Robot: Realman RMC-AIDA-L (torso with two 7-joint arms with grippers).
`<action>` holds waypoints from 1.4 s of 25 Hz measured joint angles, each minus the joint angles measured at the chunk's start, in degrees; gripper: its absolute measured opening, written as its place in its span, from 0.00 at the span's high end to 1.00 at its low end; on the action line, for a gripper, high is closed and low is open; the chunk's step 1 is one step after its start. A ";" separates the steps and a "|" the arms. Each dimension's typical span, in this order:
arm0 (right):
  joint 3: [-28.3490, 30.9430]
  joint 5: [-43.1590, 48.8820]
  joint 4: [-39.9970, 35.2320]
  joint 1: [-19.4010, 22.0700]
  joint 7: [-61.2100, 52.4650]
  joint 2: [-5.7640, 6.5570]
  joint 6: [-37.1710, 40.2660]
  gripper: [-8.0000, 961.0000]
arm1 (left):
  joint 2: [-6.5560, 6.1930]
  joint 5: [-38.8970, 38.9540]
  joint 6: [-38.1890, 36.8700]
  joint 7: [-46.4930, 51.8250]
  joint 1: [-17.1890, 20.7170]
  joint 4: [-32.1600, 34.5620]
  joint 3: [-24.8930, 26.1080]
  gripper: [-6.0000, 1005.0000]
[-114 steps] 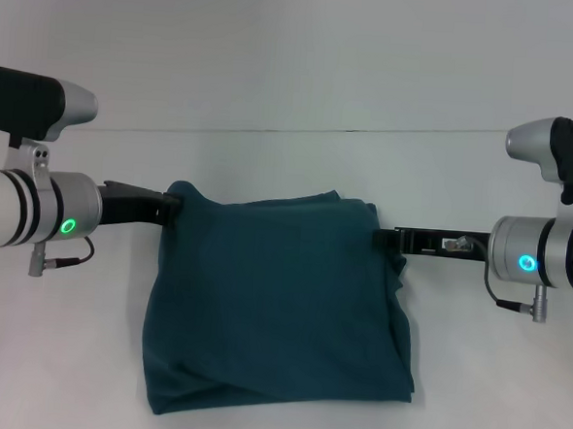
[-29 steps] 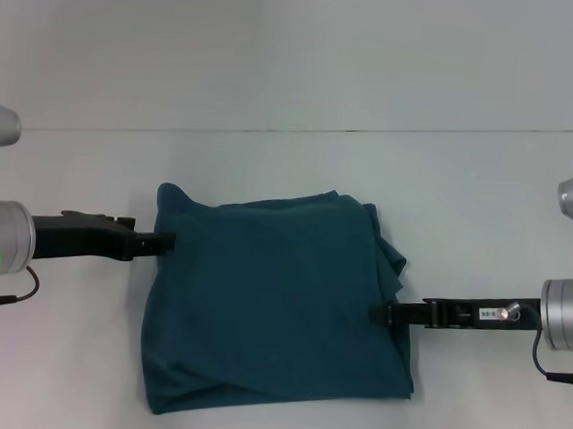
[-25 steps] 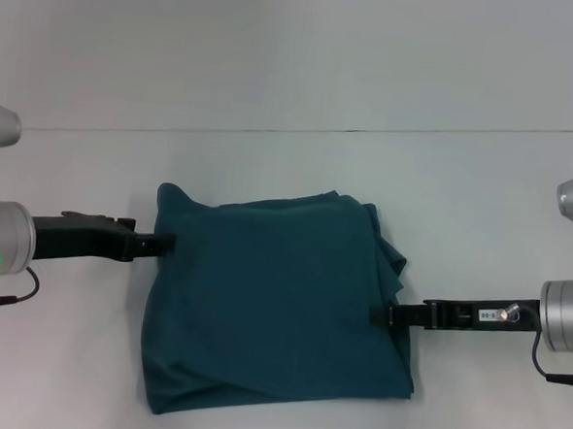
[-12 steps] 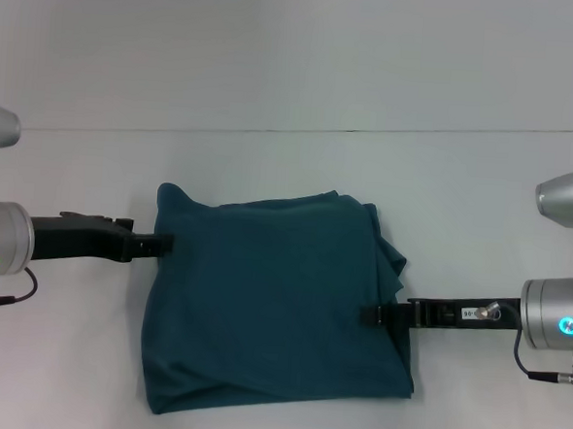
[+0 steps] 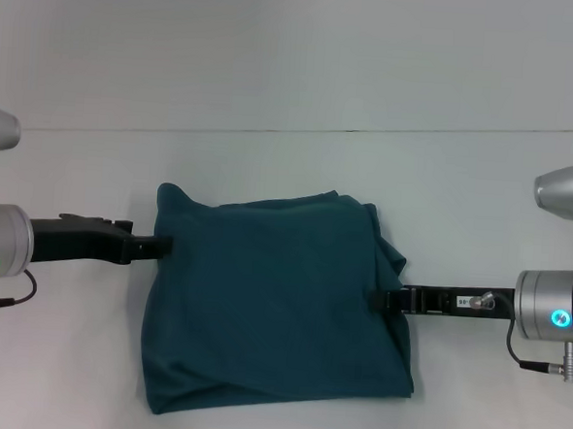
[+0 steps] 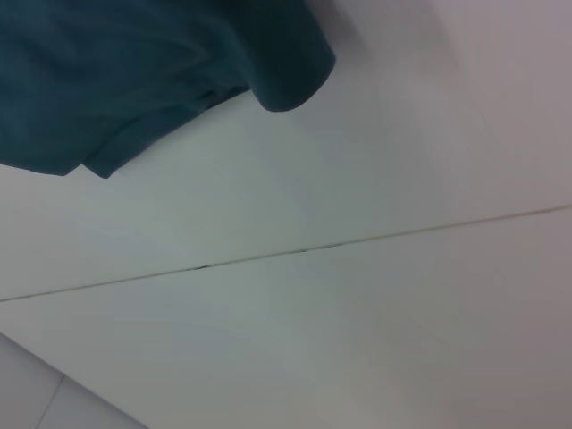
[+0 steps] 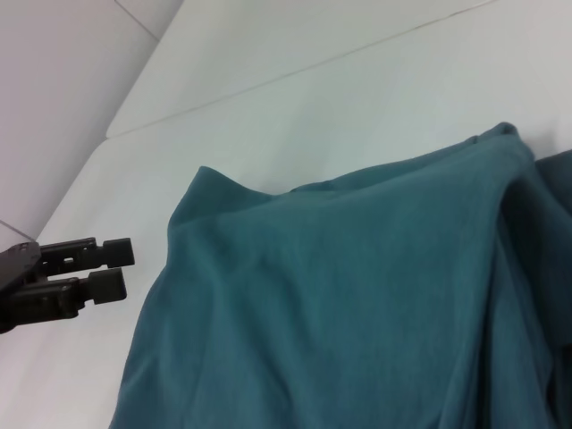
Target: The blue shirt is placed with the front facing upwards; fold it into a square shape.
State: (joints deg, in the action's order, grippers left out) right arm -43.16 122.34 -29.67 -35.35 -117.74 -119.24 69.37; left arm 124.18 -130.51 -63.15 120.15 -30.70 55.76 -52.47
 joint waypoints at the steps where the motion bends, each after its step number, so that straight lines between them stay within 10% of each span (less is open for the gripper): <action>1: -0.09 -0.06 0.09 -0.03 0.00 -0.02 -0.03 0.90 | 0.00 0.00 0.00 0.00 0.00 0.00 0.00 0.29; 35: 0.68 -5.97 -0.89 4.67 2.00 1.96 1.82 0.98 | 0.00 0.04 0.04 -0.27 -0.28 -0.13 0.44 0.29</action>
State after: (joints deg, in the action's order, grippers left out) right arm -42.47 116.37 -30.56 -30.68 -115.74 -117.28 71.19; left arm 124.18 -130.47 -63.11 119.88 -30.98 55.64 -52.03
